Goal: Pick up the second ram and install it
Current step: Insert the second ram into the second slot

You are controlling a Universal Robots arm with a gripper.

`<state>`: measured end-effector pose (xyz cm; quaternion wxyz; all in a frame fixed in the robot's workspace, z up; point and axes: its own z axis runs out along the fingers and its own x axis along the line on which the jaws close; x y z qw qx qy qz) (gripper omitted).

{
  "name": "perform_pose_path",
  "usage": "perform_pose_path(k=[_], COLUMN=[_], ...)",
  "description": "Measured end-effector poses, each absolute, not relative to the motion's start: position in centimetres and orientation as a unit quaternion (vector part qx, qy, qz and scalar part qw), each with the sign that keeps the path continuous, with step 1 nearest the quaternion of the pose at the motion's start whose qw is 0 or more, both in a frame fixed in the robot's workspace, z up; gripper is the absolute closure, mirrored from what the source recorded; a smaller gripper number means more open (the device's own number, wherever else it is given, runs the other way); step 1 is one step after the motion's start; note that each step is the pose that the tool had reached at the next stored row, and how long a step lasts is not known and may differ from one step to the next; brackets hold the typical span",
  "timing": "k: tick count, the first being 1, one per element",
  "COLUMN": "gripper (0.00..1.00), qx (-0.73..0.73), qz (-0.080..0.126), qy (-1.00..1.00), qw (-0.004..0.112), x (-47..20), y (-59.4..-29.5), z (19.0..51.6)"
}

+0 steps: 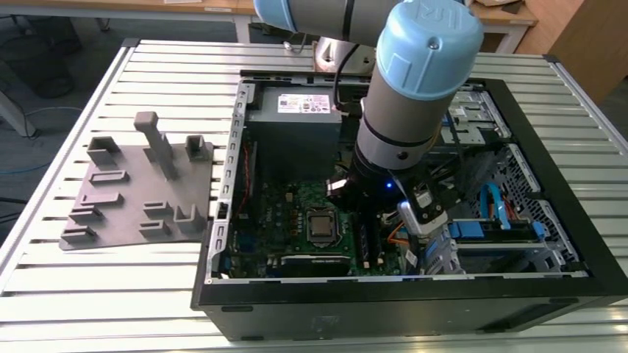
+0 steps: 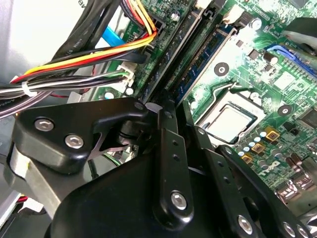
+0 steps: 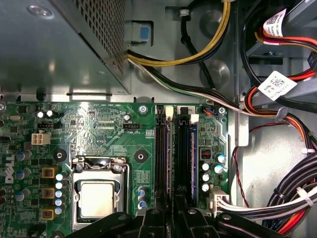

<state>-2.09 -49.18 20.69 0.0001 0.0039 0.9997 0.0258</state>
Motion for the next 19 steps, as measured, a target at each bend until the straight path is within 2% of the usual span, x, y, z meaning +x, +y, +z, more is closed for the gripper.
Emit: perform_pose_path(k=[11, 12, 14, 19], gripper=[0.78, 0.8, 0.89, 0.89], qx=[0.004, 0.004, 0.004, 0.004], qz=[0.026, 0.026, 0.026, 0.026], qy=[1.0, 1.0, 1.0, 1.0], qw=[0.0, 0.0, 0.0, 0.0], x=[-2.1, -2.1, -2.1, -2.1], y=[-49.1, -49.1, -49.0, -49.0], z=[24.7, 25.0, 25.6, 26.3])
